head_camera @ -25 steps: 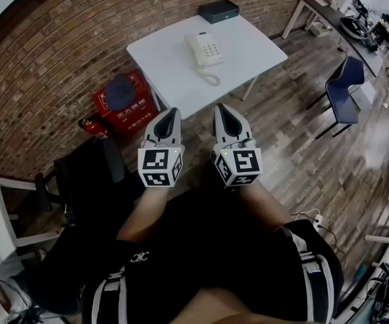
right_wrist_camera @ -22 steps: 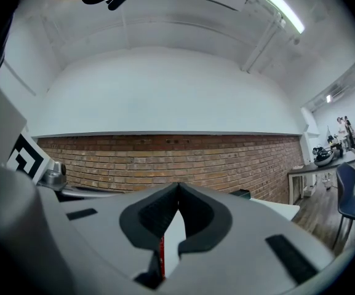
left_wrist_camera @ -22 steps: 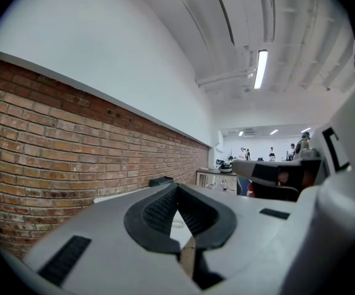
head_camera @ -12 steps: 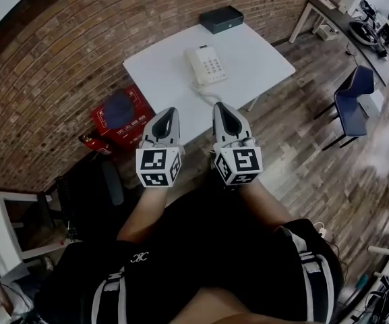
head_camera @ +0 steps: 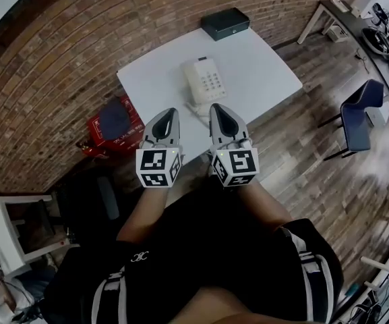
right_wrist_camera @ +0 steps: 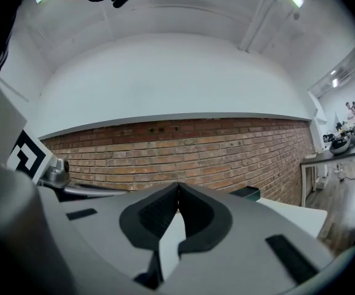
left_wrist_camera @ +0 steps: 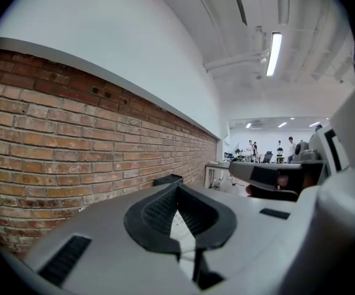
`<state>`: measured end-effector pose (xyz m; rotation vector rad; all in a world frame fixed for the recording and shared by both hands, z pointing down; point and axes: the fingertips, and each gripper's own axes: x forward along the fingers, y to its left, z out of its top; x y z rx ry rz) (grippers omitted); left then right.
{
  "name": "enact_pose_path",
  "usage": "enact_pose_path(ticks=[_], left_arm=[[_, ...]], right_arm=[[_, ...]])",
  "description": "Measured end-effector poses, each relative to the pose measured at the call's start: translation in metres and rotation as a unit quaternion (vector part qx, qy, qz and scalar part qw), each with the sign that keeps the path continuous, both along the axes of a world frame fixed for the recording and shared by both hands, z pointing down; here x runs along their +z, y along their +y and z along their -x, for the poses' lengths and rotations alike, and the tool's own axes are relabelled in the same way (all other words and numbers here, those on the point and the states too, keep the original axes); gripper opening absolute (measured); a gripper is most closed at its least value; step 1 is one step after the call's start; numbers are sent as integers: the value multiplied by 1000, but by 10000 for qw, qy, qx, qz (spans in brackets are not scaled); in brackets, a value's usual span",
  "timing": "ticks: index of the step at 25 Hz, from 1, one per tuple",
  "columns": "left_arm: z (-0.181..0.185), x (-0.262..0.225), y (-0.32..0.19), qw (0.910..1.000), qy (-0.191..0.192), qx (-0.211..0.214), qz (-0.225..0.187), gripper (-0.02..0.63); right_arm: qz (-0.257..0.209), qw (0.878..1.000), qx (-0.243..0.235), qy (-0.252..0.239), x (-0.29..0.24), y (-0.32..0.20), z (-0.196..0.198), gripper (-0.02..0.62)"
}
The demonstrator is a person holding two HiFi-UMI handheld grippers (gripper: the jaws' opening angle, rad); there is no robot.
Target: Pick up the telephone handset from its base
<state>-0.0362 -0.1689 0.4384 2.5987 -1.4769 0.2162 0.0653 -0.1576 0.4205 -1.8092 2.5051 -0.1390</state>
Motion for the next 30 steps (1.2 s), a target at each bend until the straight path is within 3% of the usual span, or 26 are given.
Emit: enact_pose_path(ticks=[12,23,25,30], left_arm=[[-43,3,-85,9987,-89,-450,232,2],[-9,13,-113,9976,-57,-553,402,1],[-6,16,-114,9976,-34,-528,447,2],[1,13,-116,9979,-15,-495,419,2]], right_arm=[[479,9961,-732,57,22,-96,-25,-2],[1067,9915,-658,350,73,-145,0,4],[1162,9903,-650,391,84,-153,5,58],[1604,9841,-493,591,116,-178,11,102]])
